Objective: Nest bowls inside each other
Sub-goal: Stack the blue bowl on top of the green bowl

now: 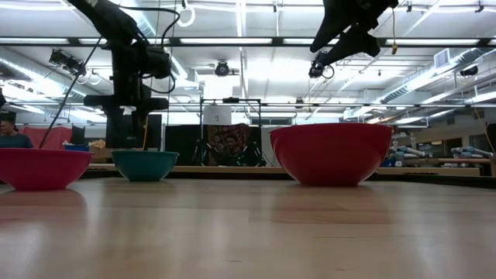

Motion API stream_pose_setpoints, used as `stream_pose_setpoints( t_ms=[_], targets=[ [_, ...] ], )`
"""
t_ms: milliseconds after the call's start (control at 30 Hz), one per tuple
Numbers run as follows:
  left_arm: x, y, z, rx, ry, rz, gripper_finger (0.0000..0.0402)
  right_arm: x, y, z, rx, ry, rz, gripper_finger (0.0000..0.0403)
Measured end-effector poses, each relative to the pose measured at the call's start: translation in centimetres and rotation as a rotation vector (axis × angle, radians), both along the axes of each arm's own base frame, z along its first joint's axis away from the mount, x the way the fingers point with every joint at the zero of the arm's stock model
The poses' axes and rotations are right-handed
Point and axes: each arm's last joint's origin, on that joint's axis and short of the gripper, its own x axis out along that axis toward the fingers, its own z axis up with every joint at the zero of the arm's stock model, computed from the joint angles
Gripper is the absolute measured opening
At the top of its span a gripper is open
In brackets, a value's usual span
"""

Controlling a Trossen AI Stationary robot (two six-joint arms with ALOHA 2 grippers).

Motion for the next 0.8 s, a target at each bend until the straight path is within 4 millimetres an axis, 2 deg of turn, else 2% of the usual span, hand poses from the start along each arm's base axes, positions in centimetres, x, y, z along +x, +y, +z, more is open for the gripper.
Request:
stream_pose_setpoints(
  t_ms=[467, 800],
  targets=[
    [0.8, 0.9, -3.1, -0.19, 0.037, -0.046, 0.0192, 0.1, 0.1, 0.1, 0.017, -0.012, 0.009, 0.0224],
    [0.6, -0.1, -3.3, -0.275, 0.091, -0.053, 0.0192, 0.1, 0.1, 0.0, 0.021, -0.011, 0.018, 0.0224]
  ],
)
